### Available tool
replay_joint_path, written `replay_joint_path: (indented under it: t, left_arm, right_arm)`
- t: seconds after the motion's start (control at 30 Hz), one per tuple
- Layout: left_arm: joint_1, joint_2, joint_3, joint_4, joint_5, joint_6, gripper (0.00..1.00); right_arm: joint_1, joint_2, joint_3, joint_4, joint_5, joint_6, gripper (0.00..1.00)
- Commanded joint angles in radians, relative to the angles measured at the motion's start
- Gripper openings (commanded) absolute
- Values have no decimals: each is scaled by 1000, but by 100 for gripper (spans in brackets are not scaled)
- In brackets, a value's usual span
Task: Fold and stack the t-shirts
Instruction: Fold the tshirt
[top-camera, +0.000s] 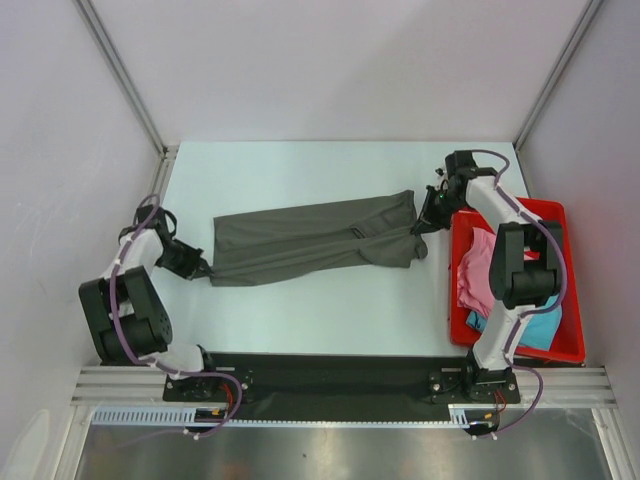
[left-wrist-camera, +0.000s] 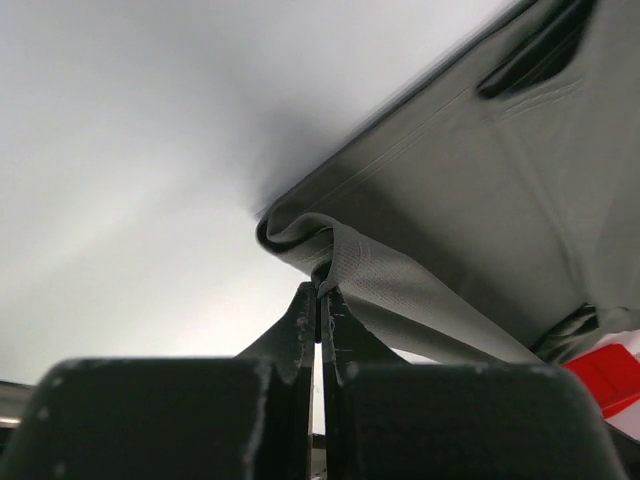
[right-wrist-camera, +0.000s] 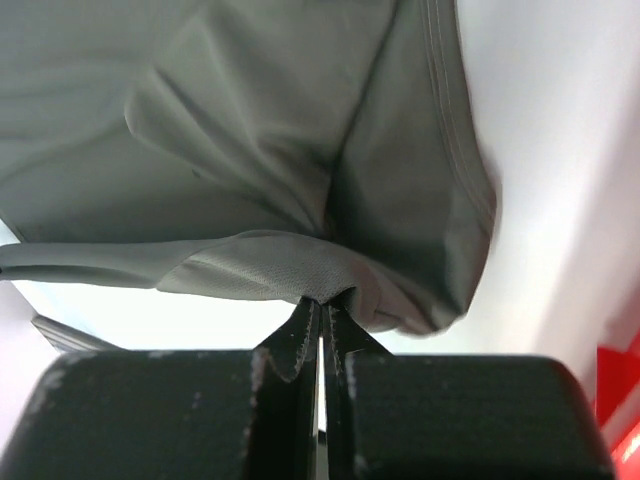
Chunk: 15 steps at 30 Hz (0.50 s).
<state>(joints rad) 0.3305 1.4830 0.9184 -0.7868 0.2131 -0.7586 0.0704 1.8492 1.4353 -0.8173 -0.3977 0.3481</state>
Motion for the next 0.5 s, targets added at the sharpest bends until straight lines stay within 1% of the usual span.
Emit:
replay_joint_path:
  t: [0.0,0.13,0.3,0.47]
  left_arm:
    - [-1,74,94,18,28,-11,0]
    - [-15,148,175,9,37,-11,0]
    - [-19,210,230,4,39,-16,1]
    - [-19,273,299,3,37,-13,5]
  right_arm:
    - [-9,62,85,-11,10,6,0]
    - [-9,107,155,-16,22,6,0]
    - [-12,162,224,-29,23,5,0]
    - [-12,223,280,-37,20,5,0]
